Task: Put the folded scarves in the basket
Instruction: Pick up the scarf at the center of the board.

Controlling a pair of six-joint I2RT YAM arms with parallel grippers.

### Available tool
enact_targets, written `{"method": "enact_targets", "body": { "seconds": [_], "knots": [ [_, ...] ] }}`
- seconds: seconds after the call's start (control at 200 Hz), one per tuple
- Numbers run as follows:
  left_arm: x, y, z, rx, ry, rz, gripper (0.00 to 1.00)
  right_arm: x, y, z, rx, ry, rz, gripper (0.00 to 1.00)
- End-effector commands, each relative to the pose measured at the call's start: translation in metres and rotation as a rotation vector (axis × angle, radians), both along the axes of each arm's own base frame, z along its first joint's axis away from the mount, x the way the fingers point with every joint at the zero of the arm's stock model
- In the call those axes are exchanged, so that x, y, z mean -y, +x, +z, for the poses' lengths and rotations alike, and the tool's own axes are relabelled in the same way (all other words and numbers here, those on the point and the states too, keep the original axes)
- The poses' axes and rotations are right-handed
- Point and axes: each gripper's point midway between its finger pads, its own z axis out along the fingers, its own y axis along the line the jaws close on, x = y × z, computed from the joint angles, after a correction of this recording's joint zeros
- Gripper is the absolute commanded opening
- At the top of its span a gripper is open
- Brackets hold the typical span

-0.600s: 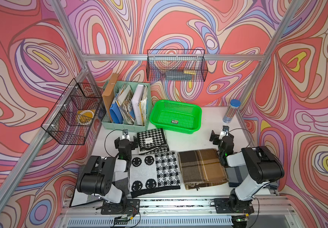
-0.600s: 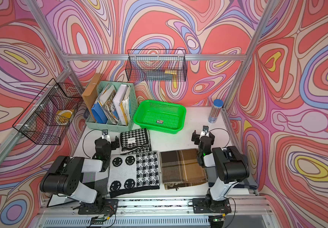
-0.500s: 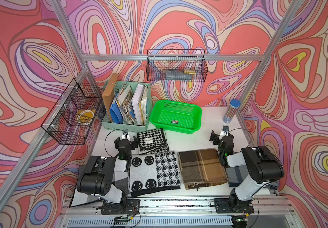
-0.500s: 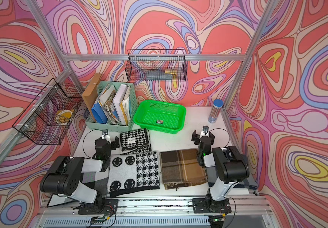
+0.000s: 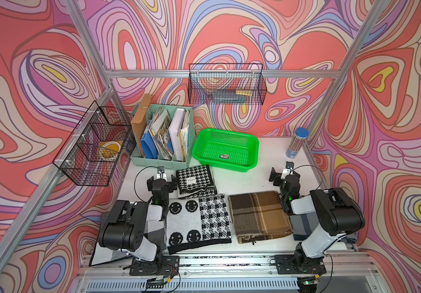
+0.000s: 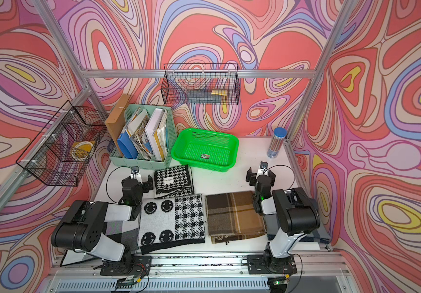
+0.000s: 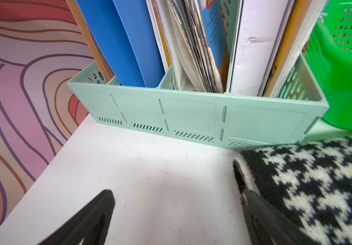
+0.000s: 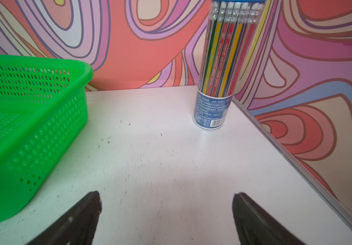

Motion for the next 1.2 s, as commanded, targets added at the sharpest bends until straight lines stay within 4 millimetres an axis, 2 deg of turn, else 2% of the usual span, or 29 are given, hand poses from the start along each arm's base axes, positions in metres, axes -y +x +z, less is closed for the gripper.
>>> {"method": "enact_targets", "body": {
  "seconds": [0.0,0.165,0.23,0.295,0.345,0.395,0.425,0.506,0.571,0.581,0.596,0.656,0.716,0.776,0.866,0.971,1.016,1.146,1.196],
  "knots": [
    [0.001,0.000,-0.001,-0.002,-0.016,-0.003,0.99,0.003,0.003,0.001,0.005,0.006,-0.015,0.98],
    [0.000,-0.001,0.000,0.002,-0.015,0.001,0.99,0.005,0.001,0.003,0.015,0.000,-0.021,0.98],
    [-0.007,-0.007,0.005,0.022,-0.021,0.045,0.99,0.008,-0.001,0.009,0.028,0.000,-0.045,0.98],
    [-0.002,-0.016,0.011,0.063,-0.019,0.013,0.99,0.009,-0.007,0.022,0.064,-0.004,-0.052,0.98],
    [-0.003,-0.024,0.022,0.126,-0.002,0.033,0.99,0.008,-0.013,0.034,0.076,-0.010,-0.052,0.98],
    [-0.016,-0.032,0.038,0.167,0.022,0.145,0.99,0.010,-0.019,0.048,0.081,-0.002,-0.059,0.98],
    [-0.023,-0.035,0.048,0.166,0.028,0.202,0.99,0.013,-0.024,0.056,0.088,0.022,-0.080,0.98],
    [-0.027,-0.038,0.078,0.127,0.003,0.236,0.99,0.015,-0.034,0.071,0.102,0.066,-0.097,0.98],
    [-0.027,-0.045,0.109,0.099,-0.053,0.253,0.99,0.020,-0.041,0.078,0.096,0.113,-0.137,0.98],
    [-0.028,-0.048,0.108,0.082,-0.062,0.256,0.99,0.021,-0.042,0.078,0.090,0.118,-0.146,0.98],
    [-0.026,-0.048,0.124,0.098,-0.086,0.254,0.99,0.023,-0.043,0.080,0.081,0.125,-0.157,0.98],
    [-0.021,-0.060,0.143,0.074,-0.138,0.226,0.99,0.027,-0.048,0.084,0.022,0.161,-0.201,0.98],
    [-0.023,-0.079,0.153,0.057,-0.239,0.265,0.99,0.031,-0.057,0.084,-0.085,0.216,-0.258,0.98],
    [-0.022,-0.101,0.151,0.006,-0.308,0.281,0.99,0.037,-0.069,0.085,-0.150,0.289,-0.344,0.98],
    [-0.004,-0.112,0.149,-0.032,-0.325,0.155,0.99,0.042,-0.089,0.082,-0.206,0.407,-0.454,0.98],
    [-0.011,-0.133,0.133,-0.105,-0.364,0.227,0.99,0.023,-0.095,0.093,-0.247,0.488,-0.359,0.98],
    [-0.011,-0.139,0.133,-0.130,-0.389,0.245,0.99,0.014,-0.099,0.097,-0.267,0.524,-0.320,0.98],
    [0.004,-0.150,0.135,-0.199,-0.477,0.202,0.99,-0.008,-0.117,0.104,-0.359,0.580,-0.213,0.98],
    [0.017,-0.155,0.134,-0.226,-0.543,0.150,0.99,-0.016,-0.126,0.102,-0.394,0.592,-0.165,0.98]
  ]
}}
